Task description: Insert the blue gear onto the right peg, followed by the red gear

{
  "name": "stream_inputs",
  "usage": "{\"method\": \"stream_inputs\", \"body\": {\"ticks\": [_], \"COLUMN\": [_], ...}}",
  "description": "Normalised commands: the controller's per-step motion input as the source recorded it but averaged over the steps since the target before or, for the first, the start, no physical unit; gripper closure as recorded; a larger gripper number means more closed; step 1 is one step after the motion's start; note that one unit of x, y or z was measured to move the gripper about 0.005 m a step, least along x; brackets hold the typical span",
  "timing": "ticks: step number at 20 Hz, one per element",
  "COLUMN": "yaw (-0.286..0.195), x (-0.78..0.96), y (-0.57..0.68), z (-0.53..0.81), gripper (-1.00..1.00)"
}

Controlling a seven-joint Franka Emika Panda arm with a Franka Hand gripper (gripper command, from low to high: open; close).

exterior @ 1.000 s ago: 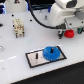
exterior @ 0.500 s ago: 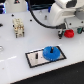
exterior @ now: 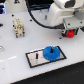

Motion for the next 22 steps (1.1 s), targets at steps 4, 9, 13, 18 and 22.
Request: {"method": "stream_inputs", "body": {"ticks": [4,9,13,18,22], "yaw": [0.0,0.0,0.0,0.0,0.0], "x": [0.11,0.31,0.47,0.53,0.57], "y": [-0.11,-0.21,-0.33,-0.35,-0.3], "z": [0.55,0.62,0.53,0.48,0.45], "gripper": [1.0,1.0,1.0,1.0,1.0]}}
